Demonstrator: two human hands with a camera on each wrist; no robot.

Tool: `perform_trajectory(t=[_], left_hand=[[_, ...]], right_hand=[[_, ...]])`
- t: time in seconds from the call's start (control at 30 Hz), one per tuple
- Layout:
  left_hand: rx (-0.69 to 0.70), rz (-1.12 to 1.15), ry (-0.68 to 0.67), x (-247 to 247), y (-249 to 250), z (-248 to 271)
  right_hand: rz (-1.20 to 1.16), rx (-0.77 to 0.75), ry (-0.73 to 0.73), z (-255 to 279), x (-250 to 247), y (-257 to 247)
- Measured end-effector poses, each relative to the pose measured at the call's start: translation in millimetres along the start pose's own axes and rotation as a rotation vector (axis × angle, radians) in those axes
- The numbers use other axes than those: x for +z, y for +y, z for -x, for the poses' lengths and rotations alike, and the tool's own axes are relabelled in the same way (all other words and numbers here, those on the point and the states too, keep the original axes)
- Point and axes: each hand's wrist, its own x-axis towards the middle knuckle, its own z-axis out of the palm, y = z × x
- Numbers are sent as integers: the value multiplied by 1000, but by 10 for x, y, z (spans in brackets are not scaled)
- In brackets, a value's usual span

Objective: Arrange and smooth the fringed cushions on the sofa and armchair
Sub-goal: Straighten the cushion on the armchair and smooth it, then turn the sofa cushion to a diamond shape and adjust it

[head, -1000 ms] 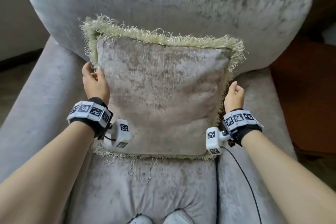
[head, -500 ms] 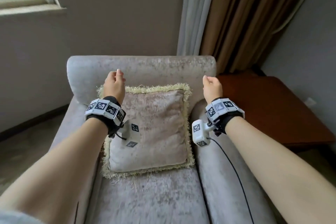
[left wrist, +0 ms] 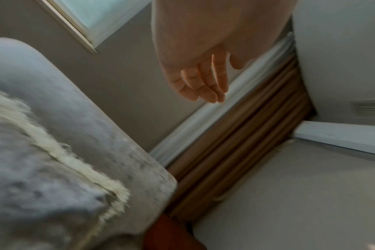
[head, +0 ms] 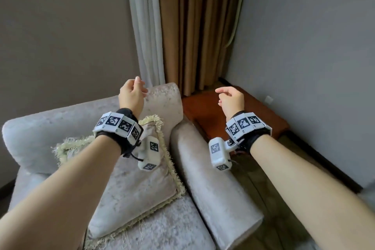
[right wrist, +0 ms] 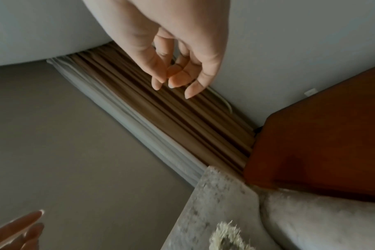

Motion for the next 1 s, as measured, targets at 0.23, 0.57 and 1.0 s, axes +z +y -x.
perform_trajectory(t=[0.23, 0.57, 1.0], left_hand=[[33, 140, -252, 1576, 645, 571], [111, 329, -667, 4533, 1749, 2317], [147, 454, -1323, 7088, 2459, 4927]], right_hand=[[14, 28, 266, -279, -1749, 211], [76, 48, 643, -426, -4814, 732], [192, 312, 1203, 341, -7563, 1719]])
